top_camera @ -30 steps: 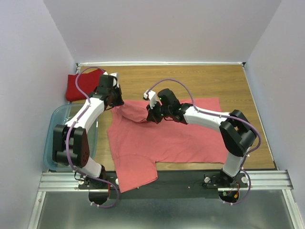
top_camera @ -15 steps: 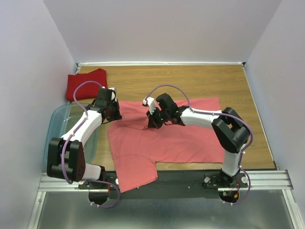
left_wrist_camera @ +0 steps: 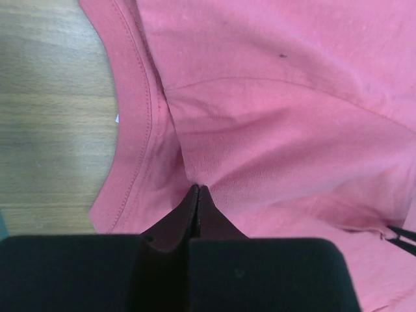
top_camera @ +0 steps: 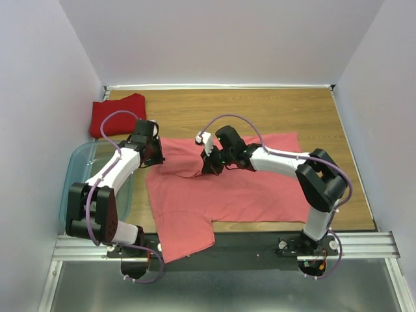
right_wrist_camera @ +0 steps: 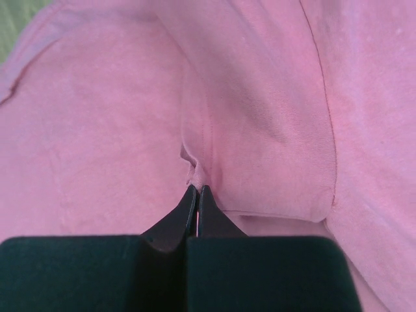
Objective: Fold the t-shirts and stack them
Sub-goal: Fold the tshirt
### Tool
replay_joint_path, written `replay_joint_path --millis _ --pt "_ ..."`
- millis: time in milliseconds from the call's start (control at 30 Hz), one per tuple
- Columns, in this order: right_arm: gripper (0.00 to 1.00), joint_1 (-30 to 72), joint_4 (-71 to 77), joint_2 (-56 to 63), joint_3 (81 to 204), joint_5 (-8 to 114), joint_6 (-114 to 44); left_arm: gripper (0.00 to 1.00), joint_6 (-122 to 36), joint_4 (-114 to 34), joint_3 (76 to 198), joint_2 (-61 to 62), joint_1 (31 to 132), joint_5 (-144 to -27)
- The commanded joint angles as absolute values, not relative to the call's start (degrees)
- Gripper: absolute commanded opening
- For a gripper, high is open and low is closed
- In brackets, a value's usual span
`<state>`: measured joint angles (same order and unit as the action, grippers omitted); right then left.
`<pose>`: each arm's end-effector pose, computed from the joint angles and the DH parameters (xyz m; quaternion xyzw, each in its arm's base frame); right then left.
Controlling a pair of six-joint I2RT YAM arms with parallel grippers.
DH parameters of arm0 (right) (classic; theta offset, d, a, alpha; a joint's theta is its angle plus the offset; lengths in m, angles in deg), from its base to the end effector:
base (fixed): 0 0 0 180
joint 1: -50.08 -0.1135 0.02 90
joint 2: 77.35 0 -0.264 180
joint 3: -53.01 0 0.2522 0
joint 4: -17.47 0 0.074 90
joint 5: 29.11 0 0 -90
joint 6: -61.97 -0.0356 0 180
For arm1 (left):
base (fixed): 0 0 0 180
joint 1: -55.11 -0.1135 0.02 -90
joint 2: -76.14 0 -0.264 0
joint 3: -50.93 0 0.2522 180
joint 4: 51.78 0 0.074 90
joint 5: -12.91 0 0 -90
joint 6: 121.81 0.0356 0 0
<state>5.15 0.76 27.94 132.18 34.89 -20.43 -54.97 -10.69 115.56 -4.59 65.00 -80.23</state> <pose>0.2678 0.2892 0.1851 -0.4759 0.7610 0.3201 0.3034 0.2747 -0.0499 0.2120 -0.1031 0.9534 -0.1055 0.2632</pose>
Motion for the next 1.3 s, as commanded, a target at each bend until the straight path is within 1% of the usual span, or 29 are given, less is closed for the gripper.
replay_joint_path --millis 0,167,267,400,533,667,800,833,867,933,967,1000,1067,1100,1200,1267 --pt "0.01 6.9 -0.6 24.3 130.7 29.9 -18.4 0.0 -53.8 -7.4 119.0 -3.0 65.2 -77.6" --pt "0.01 9.2 -1.4 24.1 129.9 26.3 -17.0 0.0 -53.6 -8.0 116.7 -1.8 65.1 -75.6" --pt "0.01 9.8 -3.1 25.2 130.0 26.0 -16.1 0.0 -54.3 -9.6 114.8 -3.6 65.2 -79.6" --pt "0.01 9.9 -5.0 27.8 130.3 26.2 -15.4 0.0 -55.3 -13.2 111.9 -5.2 65.2 -81.1" --pt "0.02 9.9 -5.8 31.0 131.3 26.7 -15.7 0.02 -56.6 -14.0 111.3 -5.3 65.1 -78.1" --pt "0.05 9.9 -7.8 33.6 133.1 24.4 -15.8 0.02 -56.4 -14.5 111.2 -5.7 65.1 -78.6" --pt "0.06 10.0 -8.2 33.3 133.7 25.5 -16.2 0.02 -56.8 -14.5 111.4 -4.8 65.1 -80.0" --pt "0.05 9.9 -8.2 33.0 134.2 26.3 -16.5 0.13 -57.2 -14.0 112.5 -2.9 65.1 -80.5" --pt "0.06 9.9 -8.2 33.0 134.4 26.2 -16.6 0.31 -57.2 -13.8 112.8 -2.4 65.2 -80.7" --pt "0.06 10.0 -8.2 33.0 134.4 25.6 -16.7 0.48 -57.5 -13.4 112.6 -0.9 65.1 -81.0" --pt "0.06 9.9 -8.2 33.0 134.5 25.4 -16.7 0.54 -58.0 -13.3 111.7 -0.2 65.2 -81.3" --pt "0.06 9.9 -8.2 33.1 134.6 24.9 -16.6 0.64 -58.4 -13.5 111.1 0.6 65.1 -81.8" --pt "0.06 9.9 -8.2 33.1 134.8 24.7 -16.8 0.72 -60.4 -14.2 109.3 3.2 65.2 -82.4" --pt "0.06 9.9 -8.2 33.1 134.9 24.6 -16.8 0.73 -61.1 -15.5 107.3 4.1 65.2 -83.1" --pt "0.06 10.0 -8.2 33.3 135.1 24.2 -16.8 0.76 -63.2 -18.8 103.5 5.6 65.3 -85.3" --pt "0.06 9.9 -8.2 33.5 135.2 23.9 -16.7 0.76 -63.5 -20.7 102.1 4.7 65.8 -86.3"
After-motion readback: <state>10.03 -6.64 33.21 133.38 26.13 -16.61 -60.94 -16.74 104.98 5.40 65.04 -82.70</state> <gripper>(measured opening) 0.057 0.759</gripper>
